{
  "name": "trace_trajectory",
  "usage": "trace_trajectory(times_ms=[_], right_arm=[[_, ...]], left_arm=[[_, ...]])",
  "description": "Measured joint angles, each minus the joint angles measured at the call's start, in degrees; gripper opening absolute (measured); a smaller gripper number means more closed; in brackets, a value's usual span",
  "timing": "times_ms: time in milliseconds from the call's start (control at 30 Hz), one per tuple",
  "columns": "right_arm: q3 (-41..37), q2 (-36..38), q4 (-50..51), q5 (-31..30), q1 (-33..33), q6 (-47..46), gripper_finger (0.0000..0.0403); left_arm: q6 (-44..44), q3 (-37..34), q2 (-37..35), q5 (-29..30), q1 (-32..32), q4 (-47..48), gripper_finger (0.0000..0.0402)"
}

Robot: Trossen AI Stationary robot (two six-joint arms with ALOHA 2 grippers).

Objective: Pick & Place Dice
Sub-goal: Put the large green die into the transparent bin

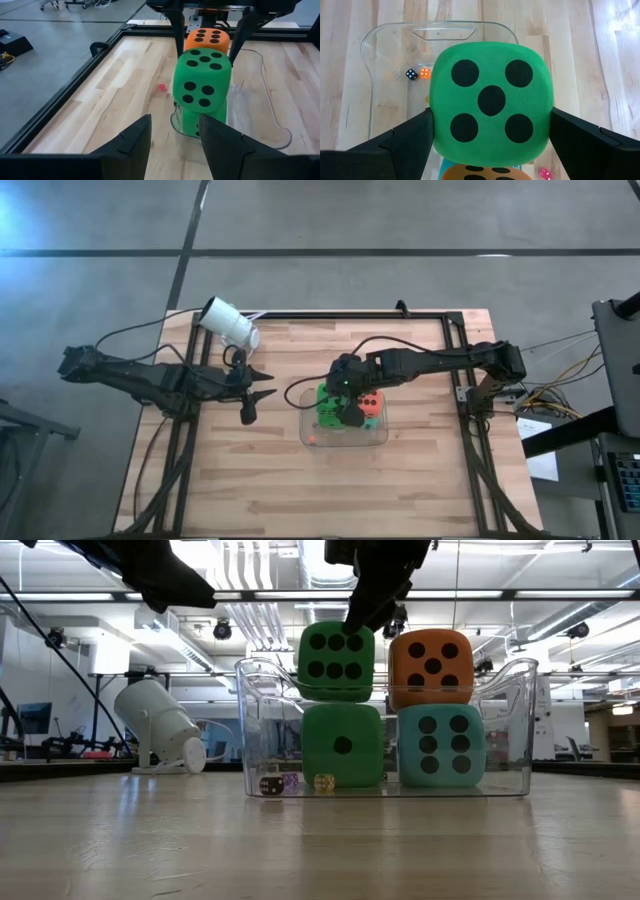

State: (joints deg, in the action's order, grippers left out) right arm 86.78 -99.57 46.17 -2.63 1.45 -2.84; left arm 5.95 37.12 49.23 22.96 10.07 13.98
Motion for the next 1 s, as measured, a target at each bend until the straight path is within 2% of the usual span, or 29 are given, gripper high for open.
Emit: trace_trajectory(times_ms=[333,500,1000], right_arm=[[0.00,0.00,0.10,0.06,0.04,0.29,0.0350],[0.00,0.00,0.35,2.65,0.00,0.72,0.0350],[0.00,0.04,0.35,2.64,0.00,1.65,0.0350]], left_arm=[[0.09,0.00,0.00,0.00,-0.02,0.04,0.0171],[0.07,0.00,0.00,0.00,-0.02,0.06,0.0171],[0.07,0.00,0.00,-0.02,-0.02,0.12,0.0171]])
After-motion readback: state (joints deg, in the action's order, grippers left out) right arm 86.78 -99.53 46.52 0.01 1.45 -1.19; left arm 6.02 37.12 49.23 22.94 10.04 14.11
